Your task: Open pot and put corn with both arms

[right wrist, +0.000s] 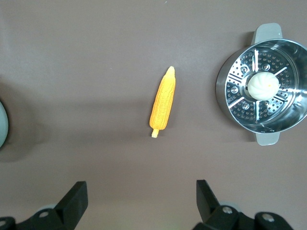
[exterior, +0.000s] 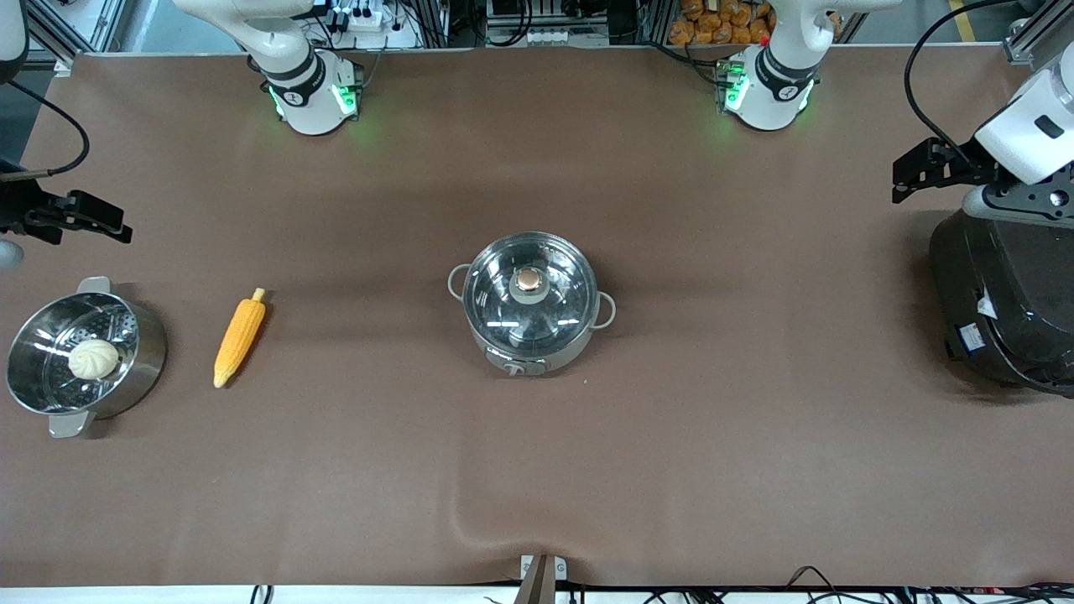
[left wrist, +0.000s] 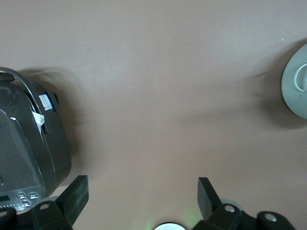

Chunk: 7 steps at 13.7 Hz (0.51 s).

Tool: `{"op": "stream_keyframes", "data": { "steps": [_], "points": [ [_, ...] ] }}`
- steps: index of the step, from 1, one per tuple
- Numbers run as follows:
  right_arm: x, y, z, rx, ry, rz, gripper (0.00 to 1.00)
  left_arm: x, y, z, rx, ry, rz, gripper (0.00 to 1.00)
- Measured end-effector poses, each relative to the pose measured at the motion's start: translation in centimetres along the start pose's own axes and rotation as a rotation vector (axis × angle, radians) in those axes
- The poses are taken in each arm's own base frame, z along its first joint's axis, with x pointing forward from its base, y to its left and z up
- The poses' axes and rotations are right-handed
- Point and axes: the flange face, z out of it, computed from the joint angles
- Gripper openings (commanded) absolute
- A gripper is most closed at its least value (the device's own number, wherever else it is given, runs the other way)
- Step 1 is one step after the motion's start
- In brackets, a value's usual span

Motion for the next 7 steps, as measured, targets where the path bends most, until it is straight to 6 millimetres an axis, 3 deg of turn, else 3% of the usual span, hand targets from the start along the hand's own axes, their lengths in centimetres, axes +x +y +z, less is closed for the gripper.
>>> {"op": "stream_keyframes", "data": {
  "steps": [7],
  "points": [
    [0.4, -0.1, 0.8, 0.0, 0.003, -0.001, 1.0, 1.0, 0.8, 0.1, 0.001, 0.003, -0.009, 1.0]
  ]
}}
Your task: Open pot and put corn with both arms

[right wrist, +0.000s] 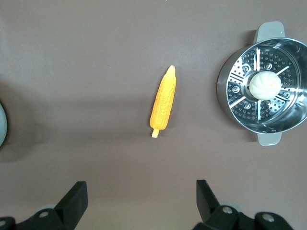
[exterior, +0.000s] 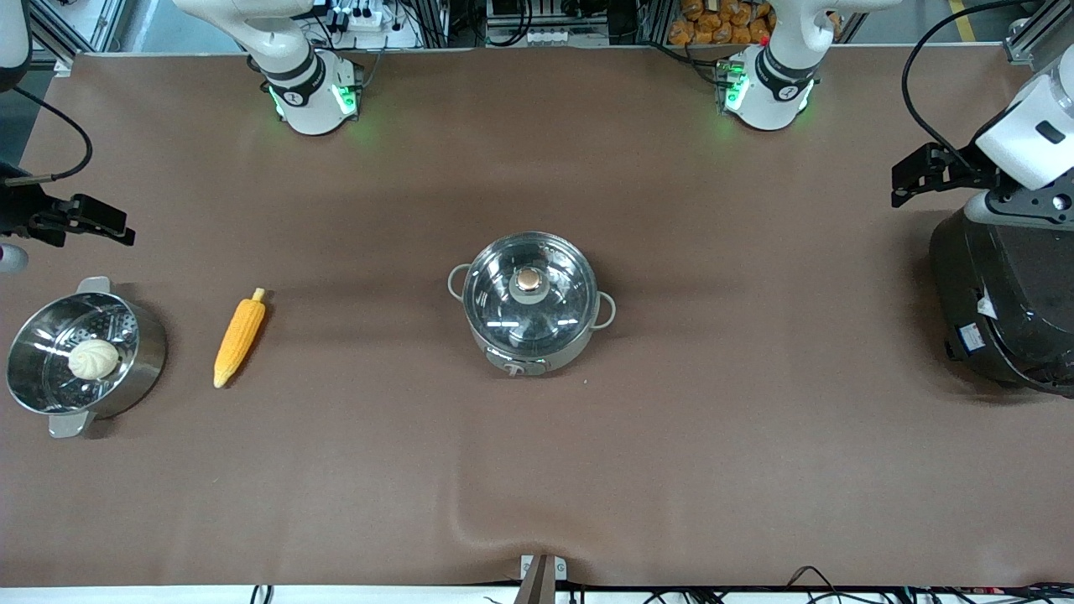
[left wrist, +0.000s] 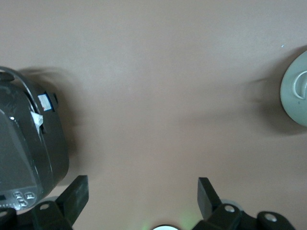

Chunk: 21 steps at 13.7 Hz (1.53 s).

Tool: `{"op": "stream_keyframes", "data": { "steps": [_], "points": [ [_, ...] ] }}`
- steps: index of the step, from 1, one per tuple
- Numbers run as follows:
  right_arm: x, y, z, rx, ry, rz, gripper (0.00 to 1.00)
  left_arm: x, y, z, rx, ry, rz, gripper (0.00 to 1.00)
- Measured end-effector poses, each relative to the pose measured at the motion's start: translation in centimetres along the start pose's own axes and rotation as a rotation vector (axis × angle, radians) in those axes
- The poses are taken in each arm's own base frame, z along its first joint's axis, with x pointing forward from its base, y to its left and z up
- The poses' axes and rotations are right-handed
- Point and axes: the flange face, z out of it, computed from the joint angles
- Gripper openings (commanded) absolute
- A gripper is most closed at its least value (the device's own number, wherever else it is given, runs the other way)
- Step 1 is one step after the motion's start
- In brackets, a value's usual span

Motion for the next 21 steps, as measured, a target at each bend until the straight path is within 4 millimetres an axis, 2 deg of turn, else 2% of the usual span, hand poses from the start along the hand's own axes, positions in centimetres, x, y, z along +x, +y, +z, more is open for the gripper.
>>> {"op": "stream_keyframes", "data": {
  "steps": [2, 4, 6, 8, 11, 13, 16, 18, 21],
  "points": [
    [0.6, -0.2, 1.4, -0.002, 0.021, -0.004, 1.0, 1.2, 1.1, 1.2, 0.0, -0.019, 0.016, 1.0],
    [0.9, -0.2, 3.3, -0.003, 0.021, 0.004, 1.0, 3.0, 2.6, 3.5, -0.001, -0.041, 0.028, 1.0],
    [1.3, -0.1, 5.7, -0.003, 0.015, 0.028, 1.0, 5.3, 6.3, 6.4, -0.001, -0.045, 0.0, 1.0],
    [1.7, 0.0, 9.5, -0.004, 0.025, 0.124, 1.0, 7.2, 12.3, 9.4, 0.001, -0.034, -0.048, 1.0],
    [1.7, -1.6, 16.5, -0.01, 0.0, 0.324, 1.0, 8.6, 23.6, 13.3, -0.015, 0.023, -0.157, 1.0],
    [2.1, -2.0, 20.7, -0.033, -0.041, 0.323, 1.0, 8.4, 30.6, 15.7, -0.044, 0.069, -0.181, 1.0],
    [3.2, -0.6, 28.4, -0.056, -0.009, 0.319, 1.0, 7.4, 39.9, 19.4, -0.117, 0.156, -0.196, 1.0],
    [2.9, 0.5, 32.6, -0.061, -0.009, 0.326, 1.0, 6.9, 44.1, 21.5, -0.139, 0.185, -0.193, 1.0],
    [2.4, 1.6, 35.7, -0.069, -0.047, 0.356, 1.0, 6.1, 46.8, 24.0, -0.097, 0.193, -0.146, 1.0]
  ]
}}
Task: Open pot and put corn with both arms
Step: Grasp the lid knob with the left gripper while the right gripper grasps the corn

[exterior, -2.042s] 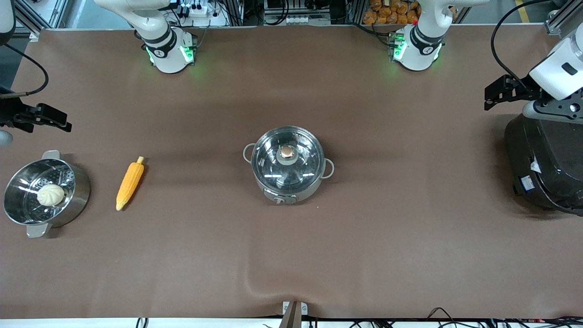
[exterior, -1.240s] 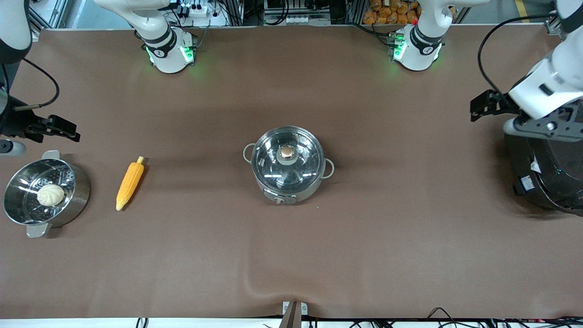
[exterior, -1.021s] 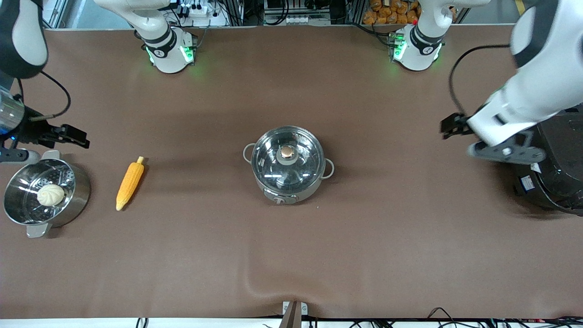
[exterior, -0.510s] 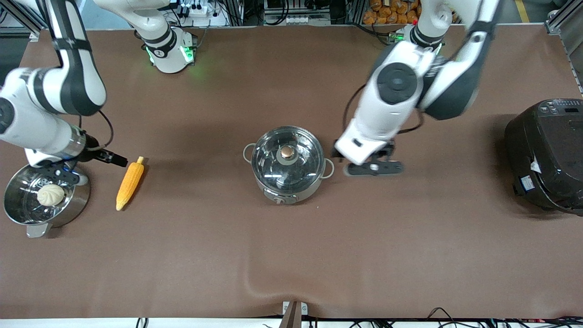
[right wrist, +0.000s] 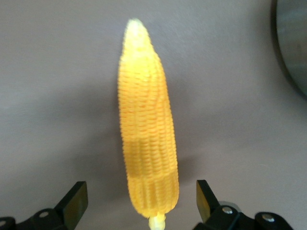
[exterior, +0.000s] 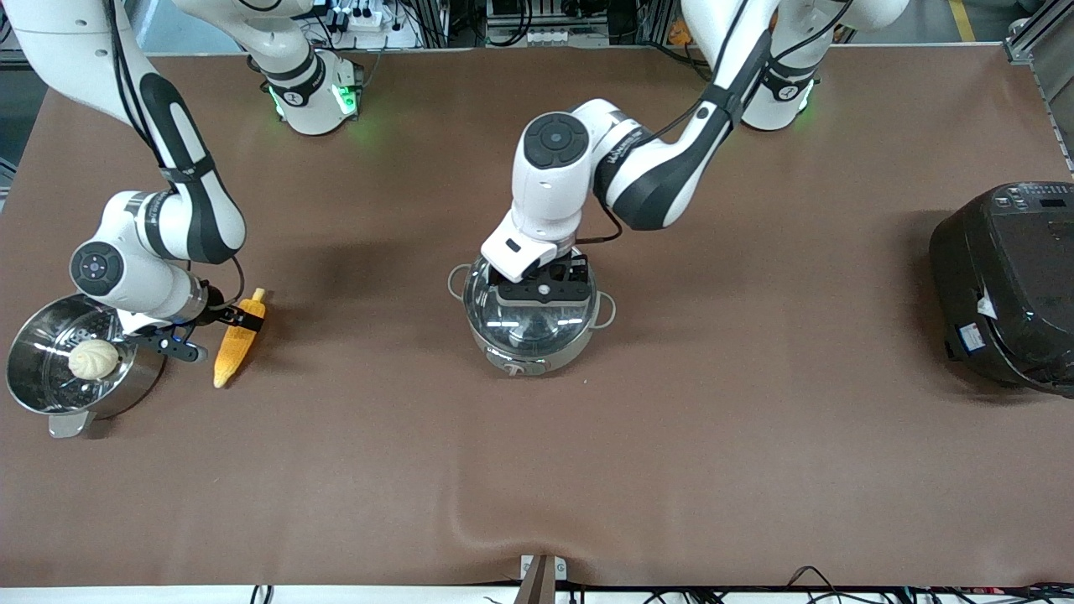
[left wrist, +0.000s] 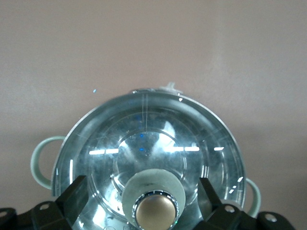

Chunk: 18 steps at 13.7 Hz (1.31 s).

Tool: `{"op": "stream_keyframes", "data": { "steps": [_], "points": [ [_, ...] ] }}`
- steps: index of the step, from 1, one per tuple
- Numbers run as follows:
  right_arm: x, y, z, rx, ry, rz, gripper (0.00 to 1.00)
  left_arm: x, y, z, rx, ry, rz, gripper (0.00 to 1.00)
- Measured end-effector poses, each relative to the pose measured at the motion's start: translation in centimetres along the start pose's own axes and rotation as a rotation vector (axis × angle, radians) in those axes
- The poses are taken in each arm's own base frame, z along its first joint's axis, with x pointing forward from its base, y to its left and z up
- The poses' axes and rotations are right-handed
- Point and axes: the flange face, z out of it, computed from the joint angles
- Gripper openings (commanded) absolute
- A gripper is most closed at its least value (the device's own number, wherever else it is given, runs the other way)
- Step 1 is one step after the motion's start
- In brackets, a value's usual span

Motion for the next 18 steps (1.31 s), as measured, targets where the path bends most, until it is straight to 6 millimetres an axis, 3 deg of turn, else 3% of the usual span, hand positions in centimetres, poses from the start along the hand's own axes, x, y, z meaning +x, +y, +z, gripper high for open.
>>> {"op": "stream_keyframes", "data": {
  "steps": [3, 5, 7, 9, 11, 15, 16, 17, 18],
  "points": [
    [0.4, 0.4, 1.4, 0.002, 0.013, 0.011, 1.0, -1.2, 0.9, 2.2, 0.036, -0.004, 0.038, 1.0],
    [0.8, 0.2, 1.9, 0.005, 0.03, 0.006, 0.81, -1.6, 1.3, 2.5, 0.038, -0.005, 0.046, 1.0],
    [1.2, -0.2, 2.1, 0.006, 0.038, -0.007, 0.75, -1.8, 1.6, 2.4, 0.036, -0.004, 0.052, 1.0],
    [1.6, -0.2, 2.8, 0.001, 0.031, -0.016, 0.62, -2.3, 2.1, 2.4, 0.038, -0.007, 0.061, 1.0],
    [1.5, -0.2, 3.9, -0.005, 0.016, -0.021, 0.61, -3.1, 2.6, 2.6, 0.042, -0.012, 0.074, 1.0],
    [1.9, -0.9, 4.1, -0.005, 0.023, -0.092, 0.31, -3.7, 2.9, 3.5, 0.052, -0.023, 0.082, 1.0],
    [2.4, -1.1, 3.4, -0.002, 0.039, -0.12, 0.27, -3.6, 2.9, 3.6, 0.053, -0.024, 0.082, 0.8],
    [3.0, -1.3, 2.6, 0.0, 0.054, -0.149, 0.24, -3.6, 2.8, 3.7, 0.054, -0.024, 0.081, 0.34],
    [3.4, -1.5, 1.8, 0.001, 0.062, -0.167, 0.24, -3.6, 2.7, 3.7, 0.06, -0.029, 0.08, 0.0]
  ]
}}
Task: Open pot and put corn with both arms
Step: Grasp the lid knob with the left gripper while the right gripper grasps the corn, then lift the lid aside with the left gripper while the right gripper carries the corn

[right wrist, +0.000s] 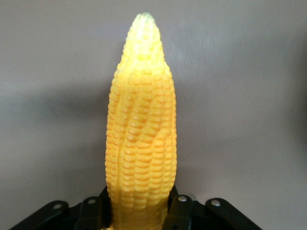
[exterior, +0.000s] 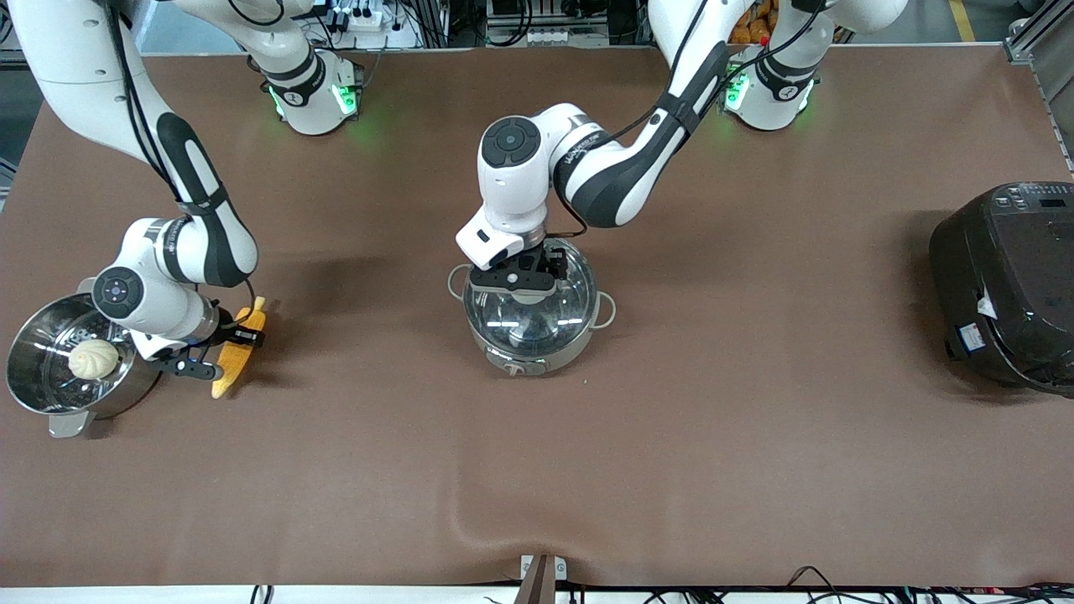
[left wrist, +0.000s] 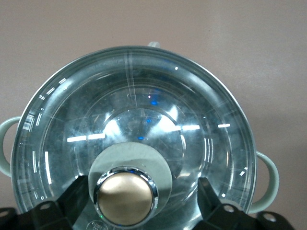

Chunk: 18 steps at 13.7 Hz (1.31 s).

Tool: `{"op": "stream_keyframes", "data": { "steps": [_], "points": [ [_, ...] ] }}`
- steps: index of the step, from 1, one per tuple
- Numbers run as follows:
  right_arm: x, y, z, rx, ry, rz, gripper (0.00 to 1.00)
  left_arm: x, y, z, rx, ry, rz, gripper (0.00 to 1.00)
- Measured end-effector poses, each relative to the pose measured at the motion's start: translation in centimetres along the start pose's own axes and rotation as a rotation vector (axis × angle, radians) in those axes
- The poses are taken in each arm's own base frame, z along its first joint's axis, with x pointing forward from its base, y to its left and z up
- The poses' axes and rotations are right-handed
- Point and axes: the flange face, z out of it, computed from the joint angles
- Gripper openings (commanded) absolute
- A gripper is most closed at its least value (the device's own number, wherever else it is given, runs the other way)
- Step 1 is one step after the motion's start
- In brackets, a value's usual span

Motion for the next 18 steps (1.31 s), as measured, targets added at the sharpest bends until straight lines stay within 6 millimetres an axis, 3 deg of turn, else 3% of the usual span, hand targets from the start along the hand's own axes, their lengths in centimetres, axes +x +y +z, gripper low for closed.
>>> {"op": "stream_keyframes", "data": {
  "steps": [6, 9, 11, 13, 15, 16, 18],
  "points": [
    [1.4, -1.8, -6.0, -0.002, -0.045, -0.089, 0.23, 0.0, -0.5, -0.6, 0.03, -0.038, -0.01, 0.0],
    [1.9, -5.8, -10.5, -0.009, -0.061, -0.156, 0.23, 0.3, -0.8, -1.7, 0.035, -0.047, -0.022, 0.0],
    [2.1, -8.6, -13.7, -0.014, -0.068, -0.198, 0.23, 1.8, -3.0, -4.7, 0.036, -0.05, -0.066, 0.0],
    [1.7, -11.8, -16.5, -0.02, -0.074, -0.246, 0.24, 5.1, -7.9, -9.3, 0.0, -0.047, -0.167, 0.0],
    [0.5, -16.3, -18.6, -0.022, -0.053, -0.315, 0.24, 9.4, -16.0, -12.9, -0.019, -0.052, -0.305, 0.0],
    [-0.7, -19.3, -19.5, -0.022, -0.038, -0.364, 0.24, 11.4, -20.6, -13.7, -0.016, -0.057, -0.368, 0.0],
    [-4.2, -26.9, -21.3, -0.023, -0.001, -0.44, 0.25, 14.5, -29.4, -13.4, -0.001, -0.072, -0.452, 0.0]
  ]
}}
